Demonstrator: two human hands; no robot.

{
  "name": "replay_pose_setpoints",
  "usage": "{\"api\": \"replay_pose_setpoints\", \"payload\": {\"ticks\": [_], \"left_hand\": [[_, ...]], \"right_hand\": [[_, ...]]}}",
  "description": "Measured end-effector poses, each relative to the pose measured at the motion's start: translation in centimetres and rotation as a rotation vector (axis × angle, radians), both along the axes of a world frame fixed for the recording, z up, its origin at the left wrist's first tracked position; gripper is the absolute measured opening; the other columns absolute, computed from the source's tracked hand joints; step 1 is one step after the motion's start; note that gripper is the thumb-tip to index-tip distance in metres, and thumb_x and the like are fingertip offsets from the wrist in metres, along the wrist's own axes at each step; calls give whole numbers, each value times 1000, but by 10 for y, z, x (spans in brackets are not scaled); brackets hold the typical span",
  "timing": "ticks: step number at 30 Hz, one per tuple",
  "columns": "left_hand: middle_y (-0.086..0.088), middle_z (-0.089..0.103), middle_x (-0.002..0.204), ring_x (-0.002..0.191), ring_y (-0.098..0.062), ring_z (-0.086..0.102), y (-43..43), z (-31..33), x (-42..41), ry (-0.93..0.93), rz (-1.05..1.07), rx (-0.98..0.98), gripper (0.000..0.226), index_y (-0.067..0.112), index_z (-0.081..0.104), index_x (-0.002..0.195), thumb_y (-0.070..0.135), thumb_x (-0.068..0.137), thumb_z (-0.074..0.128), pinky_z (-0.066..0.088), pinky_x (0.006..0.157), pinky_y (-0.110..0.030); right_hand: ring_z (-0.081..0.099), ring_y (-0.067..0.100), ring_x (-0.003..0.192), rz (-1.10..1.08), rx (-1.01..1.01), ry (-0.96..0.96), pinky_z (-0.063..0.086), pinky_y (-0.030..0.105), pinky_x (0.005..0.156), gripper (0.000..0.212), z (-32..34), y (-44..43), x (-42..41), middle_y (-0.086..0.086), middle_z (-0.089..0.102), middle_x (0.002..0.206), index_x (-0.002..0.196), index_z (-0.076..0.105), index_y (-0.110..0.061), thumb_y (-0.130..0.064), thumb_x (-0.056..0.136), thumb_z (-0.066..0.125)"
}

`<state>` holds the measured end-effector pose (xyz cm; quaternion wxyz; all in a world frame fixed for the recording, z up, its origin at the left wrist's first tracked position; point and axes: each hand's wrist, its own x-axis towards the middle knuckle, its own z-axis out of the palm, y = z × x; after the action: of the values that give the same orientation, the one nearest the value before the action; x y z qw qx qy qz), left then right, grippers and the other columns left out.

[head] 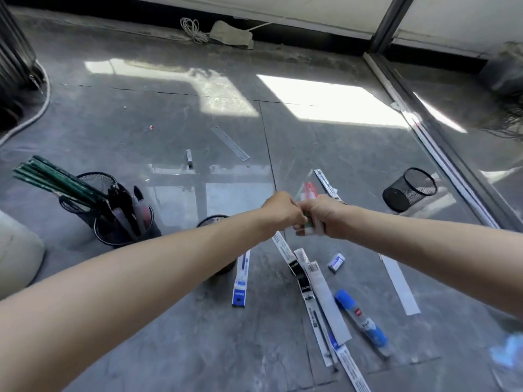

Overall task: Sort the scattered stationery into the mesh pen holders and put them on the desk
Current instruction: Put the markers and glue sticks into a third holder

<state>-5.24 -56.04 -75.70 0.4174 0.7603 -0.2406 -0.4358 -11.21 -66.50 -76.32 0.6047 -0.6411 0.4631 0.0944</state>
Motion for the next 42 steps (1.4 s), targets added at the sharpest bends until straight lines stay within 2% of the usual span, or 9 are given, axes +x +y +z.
{"api": "replay_pose_setpoints", "payload": {"ticks": [4,10,15,20,22,27,32,37,42], "left_hand": [[-12,57,79,63,-16,53,12,-6,-36,23,-272,100,8,6,64,92,7,85,60,36,53,-22],[-14,62,88,73,-22,58,28,-36,-69,25,-394,258,13,5,63,98,10,87,57,39,54,-22],[-13,60,85,73,-22,57,29,-43,-83,11,-427,313,7,7,59,91,8,88,53,38,52,-23],[-11,60,86,65,-16,58,26,-42,-88,-19,-453,324,7,8,58,93,9,89,52,39,53,-22],[-9,61,87,60,-12,56,25,-41,-88,-32,-463,328,8,8,58,93,10,90,52,39,53,-22],[-3,57,73,60,-13,56,30,-34,-76,-50,-425,320,10,8,56,97,13,93,48,40,52,-22],[-12,58,85,65,-19,60,35,-8,-66,134,-247,181,41,9,43,121,42,101,28,45,59,-25],[-4,64,69,59,-16,60,45,27,-39,121,-21,-59,44,18,56,88,54,97,32,44,55,-22],[0,60,67,51,-10,57,76,54,13,32,192,-217,32,15,58,93,46,94,49,42,53,-22]], "right_hand": [[39,14,41,251,-340,224,35,21,42,19,-18,0,-59,7,47,51,65,55,-8,3,78,64],[57,24,69,676,-760,553,39,27,58,37,-17,-7,-132,5,61,74,84,65,-7,-39,70,79],[57,26,82,761,-818,677,40,28,64,44,-31,-14,-179,5,65,94,72,44,-19,-45,66,78],[60,26,82,819,-733,696,37,24,61,29,-43,-4,-194,12,64,93,80,55,-13,-33,69,74],[58,26,80,828,-740,651,36,23,61,29,-46,3,-195,10,62,89,68,45,-17,-32,68,69],[54,25,78,616,-796,497,39,27,64,28,-28,6,-164,3,63,86,82,47,-20,-36,68,65],[54,19,59,461,-517,148,40,26,55,17,2,13,-115,2,58,61,70,52,-18,-20,65,68],[52,15,45,320,-180,-171,46,23,49,17,37,44,-61,1,54,49,65,54,-10,0,77,62],[51,12,54,402,-184,-342,42,25,58,17,60,67,-6,-4,58,54,68,60,-14,-13,80,73]]}}
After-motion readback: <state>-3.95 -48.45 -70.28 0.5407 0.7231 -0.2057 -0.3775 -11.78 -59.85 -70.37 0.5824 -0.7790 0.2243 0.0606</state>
